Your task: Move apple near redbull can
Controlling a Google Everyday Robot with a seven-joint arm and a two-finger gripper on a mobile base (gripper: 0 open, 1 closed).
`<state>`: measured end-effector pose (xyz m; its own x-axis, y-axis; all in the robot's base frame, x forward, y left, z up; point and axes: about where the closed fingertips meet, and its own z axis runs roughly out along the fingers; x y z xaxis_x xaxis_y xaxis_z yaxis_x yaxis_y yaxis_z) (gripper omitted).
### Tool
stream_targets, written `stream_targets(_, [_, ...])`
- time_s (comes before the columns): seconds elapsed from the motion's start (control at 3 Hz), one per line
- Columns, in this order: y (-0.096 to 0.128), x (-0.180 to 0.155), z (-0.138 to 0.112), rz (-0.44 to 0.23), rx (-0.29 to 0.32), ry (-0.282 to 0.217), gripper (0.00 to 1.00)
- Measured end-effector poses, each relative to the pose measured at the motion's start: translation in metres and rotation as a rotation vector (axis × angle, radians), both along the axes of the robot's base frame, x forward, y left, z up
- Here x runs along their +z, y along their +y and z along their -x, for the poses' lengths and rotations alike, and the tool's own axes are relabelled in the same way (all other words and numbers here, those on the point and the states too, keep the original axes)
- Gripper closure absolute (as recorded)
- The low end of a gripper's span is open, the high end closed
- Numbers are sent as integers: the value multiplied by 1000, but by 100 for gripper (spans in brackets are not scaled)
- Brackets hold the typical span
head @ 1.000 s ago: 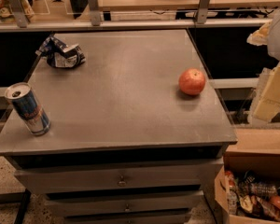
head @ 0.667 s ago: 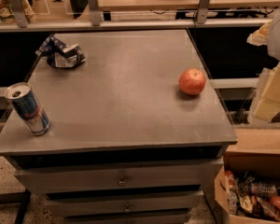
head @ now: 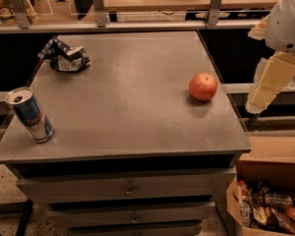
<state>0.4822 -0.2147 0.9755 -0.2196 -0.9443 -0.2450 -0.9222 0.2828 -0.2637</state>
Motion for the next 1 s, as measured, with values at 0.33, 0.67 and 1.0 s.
stream_targets(0.33, [3, -22, -49, -38, -6, -2, 0])
stream_targets(0.67, [16, -51, -87, -92, -12, -6, 0])
stream_targets(1.0, [27, -79, -112, -157, -25, -2, 0])
